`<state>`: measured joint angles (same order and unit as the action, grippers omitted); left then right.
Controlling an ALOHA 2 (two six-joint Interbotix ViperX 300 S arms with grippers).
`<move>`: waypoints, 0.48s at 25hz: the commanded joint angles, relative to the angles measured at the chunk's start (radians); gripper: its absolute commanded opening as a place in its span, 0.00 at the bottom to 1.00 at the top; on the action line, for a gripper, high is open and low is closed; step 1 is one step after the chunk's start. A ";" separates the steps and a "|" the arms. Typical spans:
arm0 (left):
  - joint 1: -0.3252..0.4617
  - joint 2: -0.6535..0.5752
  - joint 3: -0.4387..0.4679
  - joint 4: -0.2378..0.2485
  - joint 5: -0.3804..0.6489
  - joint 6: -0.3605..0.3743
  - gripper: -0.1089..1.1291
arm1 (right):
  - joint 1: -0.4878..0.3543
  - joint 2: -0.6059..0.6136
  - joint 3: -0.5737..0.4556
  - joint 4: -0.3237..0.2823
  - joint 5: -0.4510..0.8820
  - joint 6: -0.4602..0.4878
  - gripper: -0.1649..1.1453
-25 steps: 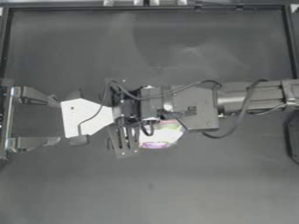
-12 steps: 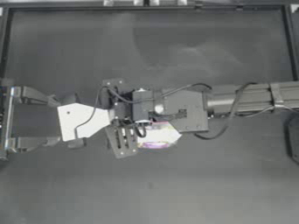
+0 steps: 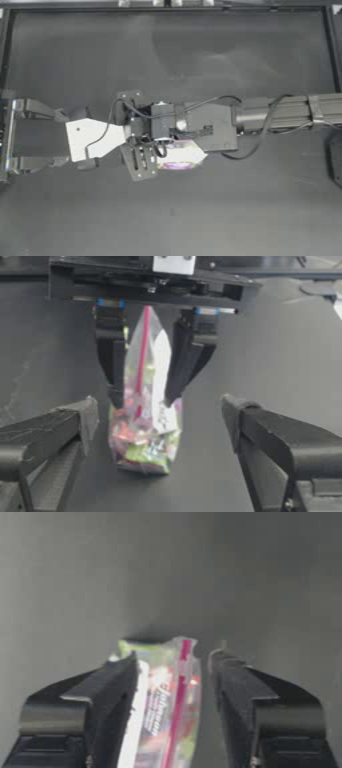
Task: Put candy in bag
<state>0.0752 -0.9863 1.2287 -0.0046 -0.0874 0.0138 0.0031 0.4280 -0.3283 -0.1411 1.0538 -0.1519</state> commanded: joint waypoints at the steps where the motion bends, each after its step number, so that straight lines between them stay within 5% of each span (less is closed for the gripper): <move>1: 0.002 0.002 -0.011 -0.002 -0.003 -0.002 0.92 | -0.002 -0.018 -0.025 -0.003 -0.005 -0.002 0.74; 12: 0.003 0.002 -0.011 -0.002 -0.005 -0.002 0.92 | -0.005 -0.014 -0.025 -0.003 -0.006 -0.002 0.69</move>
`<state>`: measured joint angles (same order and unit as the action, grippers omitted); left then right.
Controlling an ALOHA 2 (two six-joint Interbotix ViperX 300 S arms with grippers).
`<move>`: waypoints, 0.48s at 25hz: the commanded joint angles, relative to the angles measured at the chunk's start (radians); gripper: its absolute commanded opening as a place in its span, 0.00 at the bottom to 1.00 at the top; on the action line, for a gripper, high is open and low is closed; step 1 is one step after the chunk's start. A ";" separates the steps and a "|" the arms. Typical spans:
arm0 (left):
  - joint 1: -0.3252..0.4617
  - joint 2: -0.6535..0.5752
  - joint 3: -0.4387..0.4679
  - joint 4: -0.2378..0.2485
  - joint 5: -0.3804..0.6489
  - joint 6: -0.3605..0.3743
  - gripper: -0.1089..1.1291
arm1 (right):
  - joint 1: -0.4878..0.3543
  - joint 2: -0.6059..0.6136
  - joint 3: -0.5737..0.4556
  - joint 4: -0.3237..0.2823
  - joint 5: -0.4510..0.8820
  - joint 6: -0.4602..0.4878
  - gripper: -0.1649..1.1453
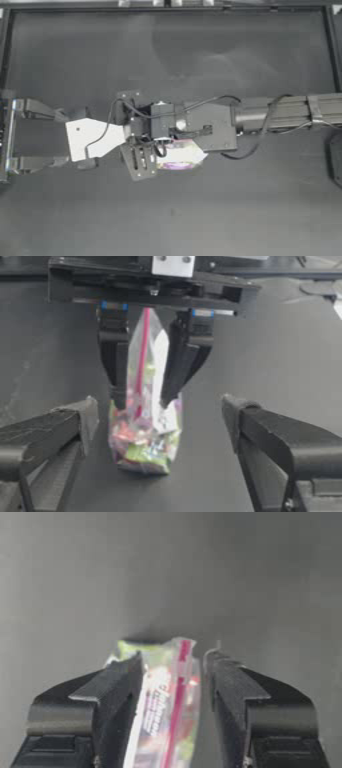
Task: Put candy in bag
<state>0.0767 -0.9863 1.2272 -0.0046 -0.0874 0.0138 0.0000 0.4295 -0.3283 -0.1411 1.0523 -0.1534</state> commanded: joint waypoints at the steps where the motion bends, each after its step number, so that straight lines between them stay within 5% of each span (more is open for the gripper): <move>1: 0.000 0.002 -0.009 -0.002 -0.005 -0.002 0.92 | -0.002 -0.017 -0.025 -0.003 -0.005 0.000 0.67; 12: 0.000 0.002 -0.009 -0.002 0.002 -0.002 0.92 | -0.002 -0.014 -0.031 0.002 0.000 -0.002 0.58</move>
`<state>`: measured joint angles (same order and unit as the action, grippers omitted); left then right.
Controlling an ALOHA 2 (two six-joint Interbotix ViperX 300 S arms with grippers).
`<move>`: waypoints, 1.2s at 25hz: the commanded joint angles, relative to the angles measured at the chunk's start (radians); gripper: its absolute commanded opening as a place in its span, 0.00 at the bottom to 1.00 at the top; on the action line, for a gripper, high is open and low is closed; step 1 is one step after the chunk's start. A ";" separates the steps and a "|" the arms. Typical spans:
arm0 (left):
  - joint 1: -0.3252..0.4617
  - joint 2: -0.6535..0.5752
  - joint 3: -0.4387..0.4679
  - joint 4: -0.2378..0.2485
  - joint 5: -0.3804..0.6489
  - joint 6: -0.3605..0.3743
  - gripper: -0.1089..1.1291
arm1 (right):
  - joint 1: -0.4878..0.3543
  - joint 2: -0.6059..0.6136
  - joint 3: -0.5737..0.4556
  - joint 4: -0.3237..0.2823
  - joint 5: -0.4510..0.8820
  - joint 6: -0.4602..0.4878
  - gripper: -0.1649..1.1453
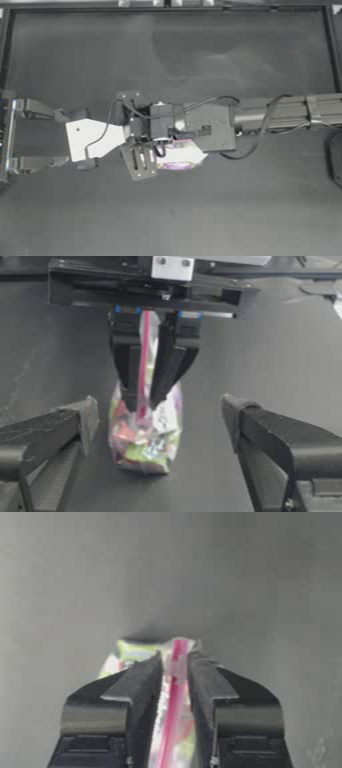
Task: Put candy in bag
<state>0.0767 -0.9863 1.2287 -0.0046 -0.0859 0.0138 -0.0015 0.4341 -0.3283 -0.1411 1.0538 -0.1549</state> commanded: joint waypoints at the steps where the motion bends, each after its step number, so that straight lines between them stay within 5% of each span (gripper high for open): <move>1: 0.002 0.002 -0.011 -0.002 0.002 -0.002 0.92 | 0.002 -0.018 -0.032 0.002 0.000 0.000 0.56; 10: 0.000 0.002 -0.009 -0.006 0.012 -0.002 0.92 | 0.000 -0.023 -0.034 -0.006 0.002 0.000 0.27; 30: 0.002 0.008 0.017 -0.035 0.006 0.002 0.92 | -0.015 -0.117 0.060 0.031 -0.095 0.017 0.20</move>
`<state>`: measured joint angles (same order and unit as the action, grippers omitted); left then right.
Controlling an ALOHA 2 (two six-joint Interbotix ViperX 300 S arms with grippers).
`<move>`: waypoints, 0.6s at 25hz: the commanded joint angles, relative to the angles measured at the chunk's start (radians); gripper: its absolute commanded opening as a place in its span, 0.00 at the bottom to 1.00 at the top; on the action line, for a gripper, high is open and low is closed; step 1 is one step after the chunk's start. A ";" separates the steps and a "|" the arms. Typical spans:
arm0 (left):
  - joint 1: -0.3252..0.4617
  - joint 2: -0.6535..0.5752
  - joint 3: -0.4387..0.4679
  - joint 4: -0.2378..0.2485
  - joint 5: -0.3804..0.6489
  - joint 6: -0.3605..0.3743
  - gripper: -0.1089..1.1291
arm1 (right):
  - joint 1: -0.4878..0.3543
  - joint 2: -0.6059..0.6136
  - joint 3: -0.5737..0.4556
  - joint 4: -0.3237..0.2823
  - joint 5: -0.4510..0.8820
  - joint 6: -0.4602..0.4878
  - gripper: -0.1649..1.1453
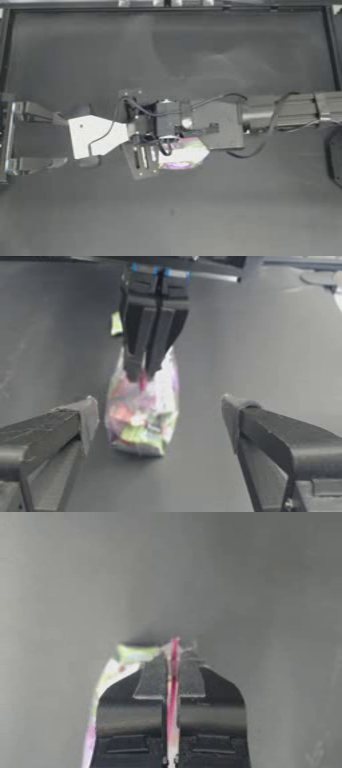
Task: Put candy in bag
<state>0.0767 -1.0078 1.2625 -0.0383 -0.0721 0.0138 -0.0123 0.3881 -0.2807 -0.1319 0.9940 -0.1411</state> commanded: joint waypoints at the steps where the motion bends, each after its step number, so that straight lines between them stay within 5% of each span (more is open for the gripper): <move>1: 0.002 0.034 -0.020 -0.003 -0.009 0.000 0.92 | -0.006 -0.077 0.023 0.031 -0.046 0.003 0.20; 15: 0.002 0.170 -0.032 -0.009 -0.114 0.000 0.92 | -0.017 -0.152 0.133 0.037 -0.132 0.028 0.20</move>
<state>0.0767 -0.8682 1.2609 -0.0460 -0.1672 0.0138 -0.0245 0.2899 -0.1411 -0.0905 0.8790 -0.1150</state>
